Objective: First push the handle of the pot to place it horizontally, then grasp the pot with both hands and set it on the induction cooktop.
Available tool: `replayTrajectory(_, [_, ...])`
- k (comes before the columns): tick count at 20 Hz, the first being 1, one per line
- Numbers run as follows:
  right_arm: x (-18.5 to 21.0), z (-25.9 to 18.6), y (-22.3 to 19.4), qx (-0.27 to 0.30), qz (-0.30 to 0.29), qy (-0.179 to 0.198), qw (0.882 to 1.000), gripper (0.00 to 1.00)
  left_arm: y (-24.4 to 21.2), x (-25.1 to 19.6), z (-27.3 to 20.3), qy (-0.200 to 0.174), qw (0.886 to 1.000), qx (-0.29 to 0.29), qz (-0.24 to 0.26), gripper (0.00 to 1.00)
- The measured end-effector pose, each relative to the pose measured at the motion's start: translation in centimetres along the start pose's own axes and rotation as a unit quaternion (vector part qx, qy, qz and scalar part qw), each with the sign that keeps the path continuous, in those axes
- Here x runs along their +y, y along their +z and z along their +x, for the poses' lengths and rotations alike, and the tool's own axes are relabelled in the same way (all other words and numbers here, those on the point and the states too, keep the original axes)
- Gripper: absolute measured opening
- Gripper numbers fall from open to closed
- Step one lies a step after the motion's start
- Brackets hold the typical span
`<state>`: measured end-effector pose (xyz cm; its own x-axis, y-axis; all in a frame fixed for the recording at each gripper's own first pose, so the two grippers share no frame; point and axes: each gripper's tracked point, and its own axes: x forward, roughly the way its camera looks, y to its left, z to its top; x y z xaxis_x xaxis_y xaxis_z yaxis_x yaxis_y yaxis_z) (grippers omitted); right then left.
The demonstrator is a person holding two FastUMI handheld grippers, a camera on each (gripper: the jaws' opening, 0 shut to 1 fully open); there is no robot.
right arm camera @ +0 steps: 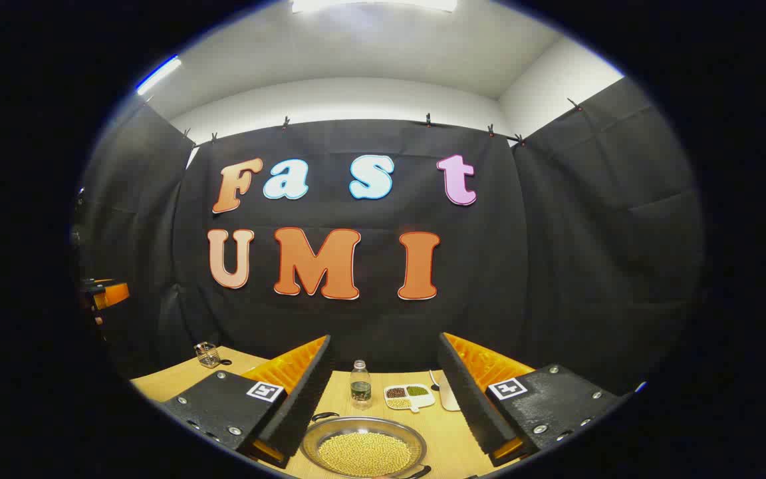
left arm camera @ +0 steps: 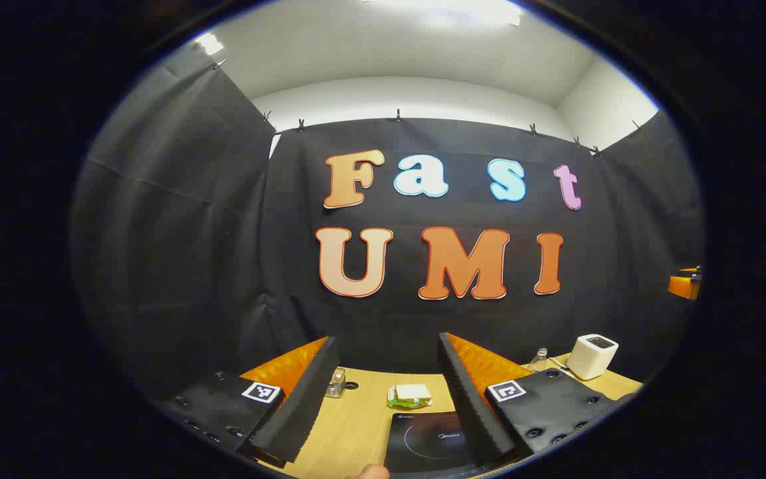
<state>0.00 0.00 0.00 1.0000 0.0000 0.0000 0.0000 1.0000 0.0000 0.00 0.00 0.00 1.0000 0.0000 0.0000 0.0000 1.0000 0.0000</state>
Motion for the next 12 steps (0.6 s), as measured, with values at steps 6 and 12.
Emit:
replayTrajectory(6, [-0.8,0.3,0.4,0.002,-0.001,-0.011,1.0,0.96,1.1,-1.1,0.2,-0.013,1.0,-0.009,0.003,0.98])
replayTrajectory(12, [-0.7,0.2,0.4,0.001,0.003,-0.005,1.0,0.96,2.0,-1.7,0.0,-0.019,1.0,-0.017,0.007,0.98])
